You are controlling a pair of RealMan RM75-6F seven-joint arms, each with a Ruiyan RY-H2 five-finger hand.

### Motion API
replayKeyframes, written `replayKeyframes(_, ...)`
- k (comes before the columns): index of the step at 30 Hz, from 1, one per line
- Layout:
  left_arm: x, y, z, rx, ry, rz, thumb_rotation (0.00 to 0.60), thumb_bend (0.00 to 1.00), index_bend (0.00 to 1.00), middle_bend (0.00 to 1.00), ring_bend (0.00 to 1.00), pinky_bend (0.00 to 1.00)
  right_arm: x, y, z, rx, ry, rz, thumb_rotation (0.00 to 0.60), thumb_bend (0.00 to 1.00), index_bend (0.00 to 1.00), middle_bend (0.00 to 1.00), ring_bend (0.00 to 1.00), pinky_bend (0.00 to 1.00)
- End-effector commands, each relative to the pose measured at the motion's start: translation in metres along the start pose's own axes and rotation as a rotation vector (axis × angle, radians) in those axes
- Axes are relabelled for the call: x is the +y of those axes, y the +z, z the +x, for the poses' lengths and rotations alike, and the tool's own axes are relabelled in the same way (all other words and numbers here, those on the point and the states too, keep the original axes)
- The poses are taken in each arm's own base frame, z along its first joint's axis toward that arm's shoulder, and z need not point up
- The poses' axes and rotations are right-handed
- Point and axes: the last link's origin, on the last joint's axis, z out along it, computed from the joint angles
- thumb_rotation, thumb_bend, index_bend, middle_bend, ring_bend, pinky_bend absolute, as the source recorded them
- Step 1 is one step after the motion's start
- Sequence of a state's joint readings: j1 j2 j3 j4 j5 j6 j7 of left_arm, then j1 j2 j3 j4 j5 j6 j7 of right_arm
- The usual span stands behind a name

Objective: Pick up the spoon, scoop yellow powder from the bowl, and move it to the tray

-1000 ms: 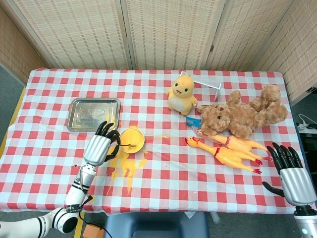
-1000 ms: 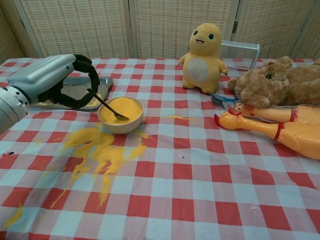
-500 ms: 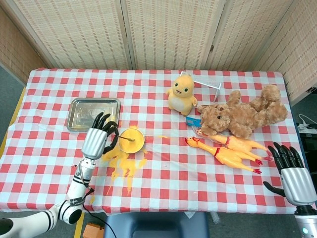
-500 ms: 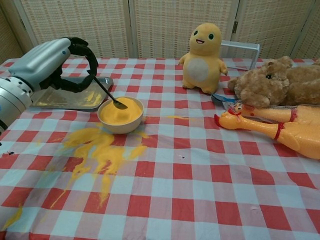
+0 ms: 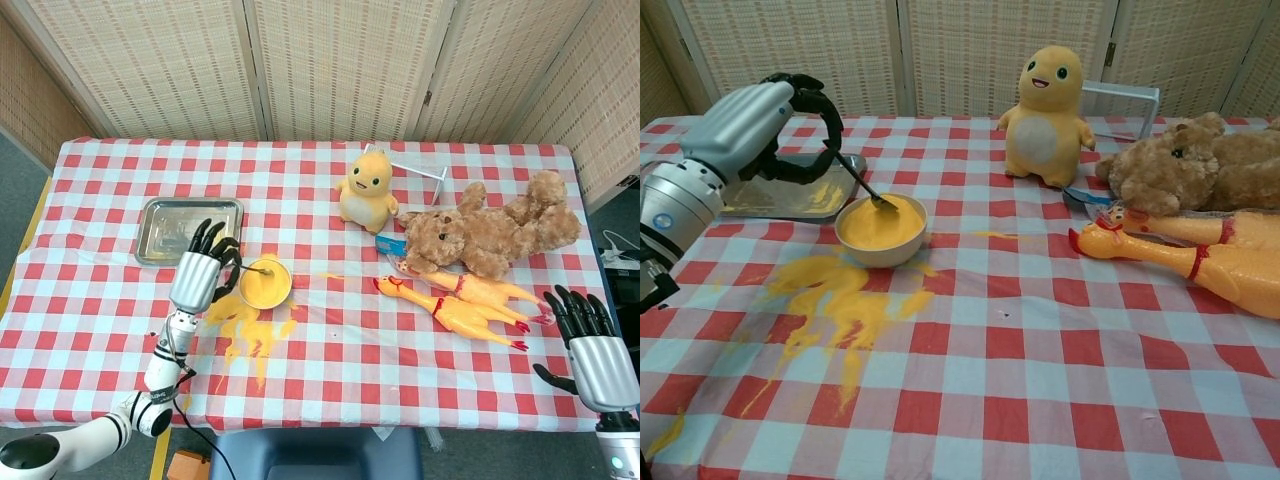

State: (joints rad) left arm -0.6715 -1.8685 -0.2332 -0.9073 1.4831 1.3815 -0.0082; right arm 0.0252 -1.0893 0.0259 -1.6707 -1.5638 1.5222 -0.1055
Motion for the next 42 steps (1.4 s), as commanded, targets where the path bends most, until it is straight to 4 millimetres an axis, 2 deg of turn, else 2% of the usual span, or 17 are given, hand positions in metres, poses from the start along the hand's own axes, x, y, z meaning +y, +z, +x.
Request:
replayKeyframes(1,0.001,-0.002,-0.002,-0.013,0.0,-0.001,0.6,0.75,0.84,0.36,0.1,0.06,0.0,-0.001,0.001,0.002,0.001,0.001,0.6,0.02,0.0,0.0,0.0,0.0)
replayKeyframes(20,0.015,-0.036,0.015,-0.135,0.026,-0.002,0.6,0.78,0.84,0.35,0.1,0.06,-0.004,-0.004,0.001,-0.005,0.009,0.025,0.6,0.02,0.0,0.0,0.0,0.0)
replayKeyframes(28,0.026,-0.033,0.029,-0.034,-0.047,-0.039,0.6,0.78,0.85,0.36,0.1,0.06,-0.005,-0.005,0.001,-0.002,0.012,0.027,0.6,0.02,0.0,0.0,0.0,0.0)
replayKeyframes(34,0.032,-0.04,0.029,-0.084,-0.078,-0.043,0.6,0.78,0.85,0.35,0.1,0.06,-0.006,-0.005,0.0,-0.017,0.022,0.039,0.6,0.02,0.0,0.0,0.0,0.0)
replayKeyframes(42,0.026,-0.035,0.025,-0.129,-0.046,-0.003,0.6,0.78,0.84,0.35,0.1,0.06,-0.005,-0.006,0.002,-0.012,0.024,0.04,0.6,0.02,0.0,0.0,0.0,0.0)
